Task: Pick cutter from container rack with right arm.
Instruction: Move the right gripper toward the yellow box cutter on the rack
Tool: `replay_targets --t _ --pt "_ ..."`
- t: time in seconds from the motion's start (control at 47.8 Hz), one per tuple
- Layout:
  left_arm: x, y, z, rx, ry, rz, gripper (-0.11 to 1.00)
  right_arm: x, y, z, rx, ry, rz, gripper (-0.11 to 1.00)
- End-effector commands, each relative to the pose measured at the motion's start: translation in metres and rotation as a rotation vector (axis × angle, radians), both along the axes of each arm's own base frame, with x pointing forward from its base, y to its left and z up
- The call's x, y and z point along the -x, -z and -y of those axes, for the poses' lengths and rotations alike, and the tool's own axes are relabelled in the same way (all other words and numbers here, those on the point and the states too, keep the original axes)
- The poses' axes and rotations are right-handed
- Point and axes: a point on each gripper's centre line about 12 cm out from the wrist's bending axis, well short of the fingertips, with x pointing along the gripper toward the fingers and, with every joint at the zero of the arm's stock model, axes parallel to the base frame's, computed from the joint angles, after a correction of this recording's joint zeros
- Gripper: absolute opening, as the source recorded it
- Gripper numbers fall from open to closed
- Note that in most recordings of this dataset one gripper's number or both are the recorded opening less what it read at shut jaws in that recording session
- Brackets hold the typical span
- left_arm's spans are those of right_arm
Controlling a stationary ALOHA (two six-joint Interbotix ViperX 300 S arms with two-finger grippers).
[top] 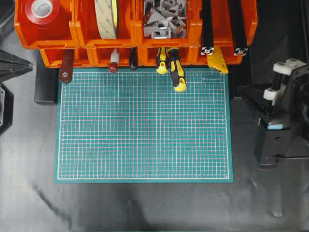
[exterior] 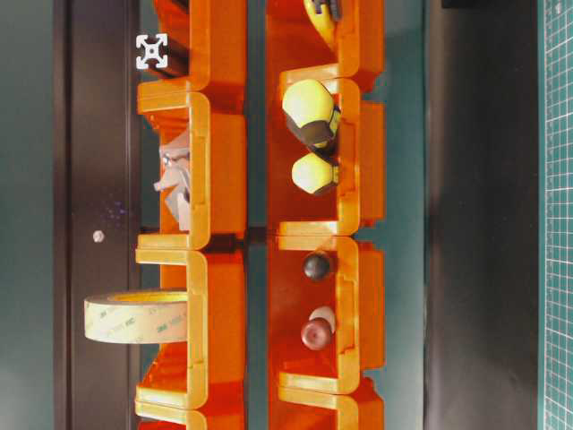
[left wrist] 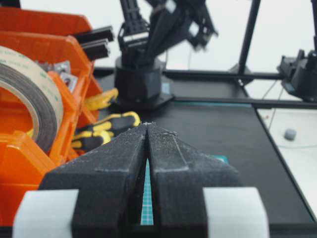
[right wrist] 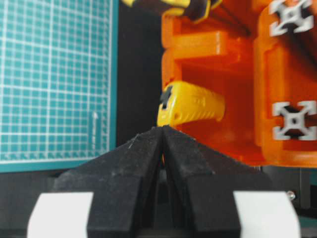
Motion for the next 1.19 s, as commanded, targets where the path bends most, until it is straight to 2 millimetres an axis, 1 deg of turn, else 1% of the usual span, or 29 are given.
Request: replay_targets --t 0.0,0.146,0.272,0.335,0.377,0.46,0.607,0.649,0.69,0.774,0.879,1.172 --pt "0.0 -0.012 0.0 0.002 -0.001 0.029 0.0 -0.002 0.003 0.001 0.041 0.003 0.012 0.01" --pt "0.0 -0.011 0.0 0.005 -0.001 0.025 0.0 -0.002 0.018 0.004 0.086 0.007 -0.012 0.01" --pt "0.0 -0.01 0.0 0.005 -0.002 0.015 0.0 -0.002 0.023 0.006 0.098 -0.004 -0.004 0.01" --pt "-0.001 -0.01 0.0 0.006 -0.002 0.014 0.0 -0.002 0.025 0.005 0.092 -0.018 0.002 0.04" --pt "-0.001 -0.01 0.0 0.006 0.0 0.014 0.0 -0.003 0.028 0.004 0.085 -0.027 0.002 0.09" --pt "-0.001 -0.009 0.0 0.006 0.001 0.011 0.0 -0.005 0.034 0.003 0.067 -0.05 0.004 0.25" --pt "-0.001 -0.008 0.001 0.005 0.007 0.008 0.0 -0.01 0.041 0.01 0.059 -0.009 0.01 0.67" --pt "-0.001 -0.008 0.002 0.005 0.012 0.008 0.0 -0.011 0.042 0.013 0.076 0.006 0.012 0.76" --pt "-0.002 -0.008 0.003 0.005 0.015 0.006 0.0 -0.013 0.042 0.014 0.107 0.009 0.018 0.82" --pt "-0.002 -0.007 0.004 0.008 0.021 0.0 0.0 -0.017 0.041 0.016 0.155 0.01 0.044 0.81" --pt "-0.003 -0.006 0.004 0.006 0.022 -0.009 0.0 -0.021 0.043 0.019 0.173 0.031 0.072 0.79" --pt "-0.003 -0.005 0.004 0.006 0.022 -0.018 0.0 -0.021 0.058 0.027 0.177 0.091 0.091 0.79"
